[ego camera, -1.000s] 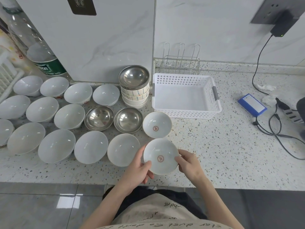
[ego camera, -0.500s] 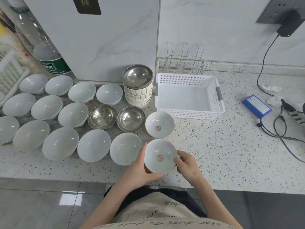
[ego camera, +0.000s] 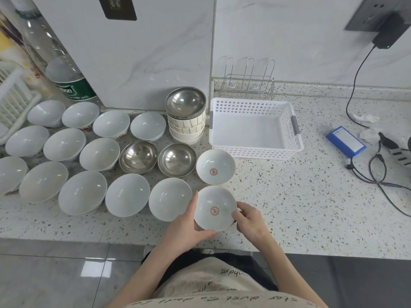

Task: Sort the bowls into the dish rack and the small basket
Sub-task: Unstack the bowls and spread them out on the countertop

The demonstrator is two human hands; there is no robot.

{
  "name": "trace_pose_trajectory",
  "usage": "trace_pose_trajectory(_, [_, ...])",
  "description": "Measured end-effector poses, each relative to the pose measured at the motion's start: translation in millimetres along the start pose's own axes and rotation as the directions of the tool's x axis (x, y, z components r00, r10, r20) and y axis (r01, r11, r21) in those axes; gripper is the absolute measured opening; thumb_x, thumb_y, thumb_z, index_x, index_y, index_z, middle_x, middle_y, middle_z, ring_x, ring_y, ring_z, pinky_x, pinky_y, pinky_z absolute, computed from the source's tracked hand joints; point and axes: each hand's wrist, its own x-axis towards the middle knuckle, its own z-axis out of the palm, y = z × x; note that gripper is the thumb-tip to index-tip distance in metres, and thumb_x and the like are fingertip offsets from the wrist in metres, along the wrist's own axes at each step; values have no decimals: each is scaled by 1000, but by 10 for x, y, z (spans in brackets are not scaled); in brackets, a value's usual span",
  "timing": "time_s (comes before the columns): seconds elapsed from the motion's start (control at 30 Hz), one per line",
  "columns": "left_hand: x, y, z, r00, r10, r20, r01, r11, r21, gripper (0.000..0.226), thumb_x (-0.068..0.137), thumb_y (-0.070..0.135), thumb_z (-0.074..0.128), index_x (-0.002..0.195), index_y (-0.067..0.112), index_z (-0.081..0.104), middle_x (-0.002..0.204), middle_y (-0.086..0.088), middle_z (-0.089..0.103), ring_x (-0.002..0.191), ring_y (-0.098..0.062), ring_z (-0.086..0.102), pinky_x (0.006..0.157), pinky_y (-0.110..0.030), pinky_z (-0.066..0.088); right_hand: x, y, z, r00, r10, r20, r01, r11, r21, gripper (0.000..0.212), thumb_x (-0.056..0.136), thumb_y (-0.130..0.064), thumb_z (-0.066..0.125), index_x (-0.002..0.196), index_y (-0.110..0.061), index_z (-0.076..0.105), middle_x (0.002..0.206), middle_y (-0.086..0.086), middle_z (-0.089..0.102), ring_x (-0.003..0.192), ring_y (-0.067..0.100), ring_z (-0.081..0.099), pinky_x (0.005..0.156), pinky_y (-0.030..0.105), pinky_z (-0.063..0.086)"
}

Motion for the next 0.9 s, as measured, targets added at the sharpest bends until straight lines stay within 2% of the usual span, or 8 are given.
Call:
trace_pose_trajectory(0.1, [-8,-5,0,1000,9,-19,-9,1000,-2,93,63,58,70,124,78,3,89,26,55,72,21,54,59,-7,39,9,10,5,1000,3,2,-3,1000,5,29,74,-25,47,91,-25,71,52,-4,57,41,10,36,41,22,32])
trace_pose_trajectory(0.17, [-4,-29,11,999,-29,-18,29,999,29,97,66,55,72,121,81,-4,78,22,53,68,16,56,57,-10,39,13,17,5,1000,6,0,-6,1000,7,28,74,-25,48,91,-24,71,52,-3,54,41,10,34,41,22,31])
trace_pose_trajectory(0.23, [11,-50,22,998,-66,-17,67,996,59,100,68,53,72,126,76,-6,73,20,50,64,5,57,59,-17,42,15,24,4,1000,9,3,-9,1000,5,26,77,-22,48,91,-23,70,52,-3,51,41,10,34,42,23,30])
trace_pose_trajectory(0.37, [33,-73,35,997,-73,-9,74,994,78,102,69,55,71,132,70,-7,81,20,52,69,1,55,64,-22,46,24,43,-6,1000,22,3,-22,1000,-13,28,86,-10,49,100,-23,69,49,-10,55,39,6,38,42,20,34])
trace_pose_trajectory(0.57, [22,-41,16,998,-60,-13,61,989,131,101,70,54,73,129,71,-7,91,25,52,72,2,57,61,-20,43,46,36,-23,997,67,28,-69,997,42,30,84,-15,50,104,-27,67,49,-10,48,39,8,35,41,20,33])
trace_pose_trajectory(0.77, [19,-30,14,996,-84,-13,85,984,154,104,70,57,72,132,68,-11,97,26,51,76,5,57,60,-19,41,45,13,-28,997,67,35,-69,996,63,30,86,-13,50,104,-28,69,57,0,48,43,11,33,43,22,33])
trace_pose_trajectory(0.9, [27,-90,17,989,-145,5,142,975,172,112,71,63,70,143,60,-16,120,20,48,87,-4,55,64,-19,38,13,8,-14,997,65,45,-67,996,59,29,92,-10,49,109,-25,67,62,0,51,49,14,36,47,24,35])
